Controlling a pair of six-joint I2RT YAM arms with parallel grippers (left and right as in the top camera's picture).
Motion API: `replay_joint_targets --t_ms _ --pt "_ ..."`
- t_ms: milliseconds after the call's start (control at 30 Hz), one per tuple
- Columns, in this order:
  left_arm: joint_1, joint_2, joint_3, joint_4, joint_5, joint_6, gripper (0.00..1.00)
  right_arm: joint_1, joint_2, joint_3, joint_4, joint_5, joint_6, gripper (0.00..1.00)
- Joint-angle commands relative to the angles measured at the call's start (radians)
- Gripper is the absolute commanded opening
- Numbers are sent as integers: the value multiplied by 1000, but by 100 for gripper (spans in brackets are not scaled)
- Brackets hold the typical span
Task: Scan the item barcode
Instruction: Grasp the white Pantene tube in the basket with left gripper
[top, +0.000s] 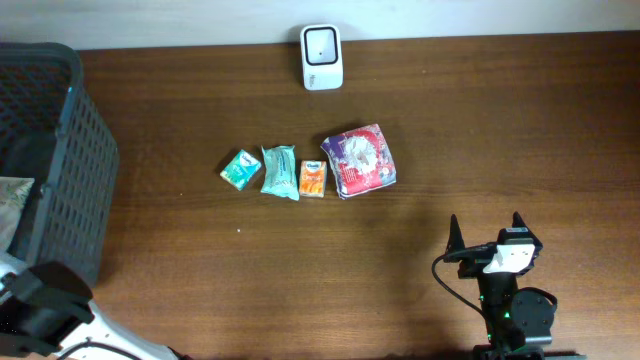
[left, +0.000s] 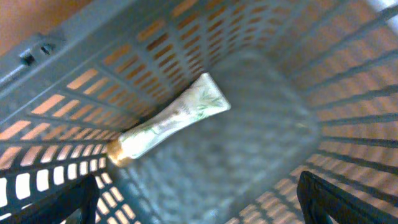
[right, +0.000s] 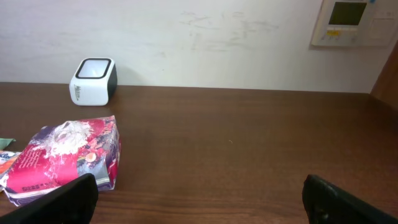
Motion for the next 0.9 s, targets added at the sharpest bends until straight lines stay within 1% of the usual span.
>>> replay_joint_targets --t_ms 0,33,100,233,267,333,367,400,500,633,667,700,733,800,867 --pt "14 -15 -157 69 -6 163 96 5 -6 -8 -3 1 8 99" --pt "3 -15 -207 109 3 209 88 5 -6 -8 -4 1 8 99" --pt "-22 -14 -266 156 -4 235 88 5 -6 -8 -4 1 8 98" --pt "-42 -14 -419 273 -16 353 86 5 -6 -8 -4 1 8 99" --pt "-42 -13 -468 301 -71 376 84 5 -6 -8 -4 1 8 99" --pt "-42 -12 -549 367 -200 379 86 5 -6 -8 -3 1 8 99" --pt "-41 -12 -597 414 -226 419 88 5 -6 -8 -3 1 8 99" --pt "-41 -12 -638 463 -225 475 87 5 -6 -8 -3 1 8 99" --pt "-40 -10 -736 584 -227 592 87 5 -6 -8 -3 1 8 99" --pt "-34 -8 -856 737 -304 708 88 5 -6 -8 -4 1 8 99" --pt "-34 -8 -877 773 -327 728 88 5 -6 -8 -4 1 8 99" --pt "-32 -7 -907 836 -381 734 87 5 -6 -8 -4 1 8 99" --pt "-30 -7 -930 882 -398 742 86 5 -6 -8 -4 1 8 99" --pt "-29 0 -959 924 -377 787 85 5 -6 -8 -4 1 8 99" --pt "-26 2 -987 958 -362 795 84 5 -6 -8 -3 1 8 99"
